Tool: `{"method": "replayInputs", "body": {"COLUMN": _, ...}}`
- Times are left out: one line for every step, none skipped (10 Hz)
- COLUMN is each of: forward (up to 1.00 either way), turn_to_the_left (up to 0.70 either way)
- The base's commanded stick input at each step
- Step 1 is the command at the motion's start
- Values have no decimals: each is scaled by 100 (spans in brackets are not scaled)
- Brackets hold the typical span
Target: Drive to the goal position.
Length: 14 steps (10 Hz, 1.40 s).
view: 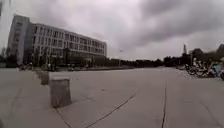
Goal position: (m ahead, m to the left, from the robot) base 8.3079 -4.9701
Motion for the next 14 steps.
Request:
{"method": "replayInputs", "body": {"forward": 50, "turn_to_the_left": 0}}
{"method": "replayInputs", "body": {"forward": 50, "turn_to_the_left": 0}}
{"method": "replayInputs", "body": {"forward": 50, "turn_to_the_left": 0}}
{"method": "replayInputs", "body": {"forward": 50, "turn_to_the_left": 0}}
{"method": "replayInputs", "body": {"forward": 50, "turn_to_the_left": 0}}
{"method": "replayInputs", "body": {"forward": 50, "turn_to_the_left": 0}}
{"method": "replayInputs", "body": {"forward": 50, "turn_to_the_left": 0}}
{"method": "replayInputs", "body": {"forward": 50, "turn_to_the_left": -19}}
{"method": "replayInputs", "body": {"forward": 50, "turn_to_the_left": -50}}
{"method": "replayInputs", "body": {"forward": 50, "turn_to_the_left": -50}}
{"method": "replayInputs", "body": {"forward": 50, "turn_to_the_left": -50}}
{"method": "replayInputs", "body": {"forward": 50, "turn_to_the_left": -50}}
{"method": "replayInputs", "body": {"forward": 50, "turn_to_the_left": -50}}
{"method": "replayInputs", "body": {"forward": 50, "turn_to_the_left": -45}}
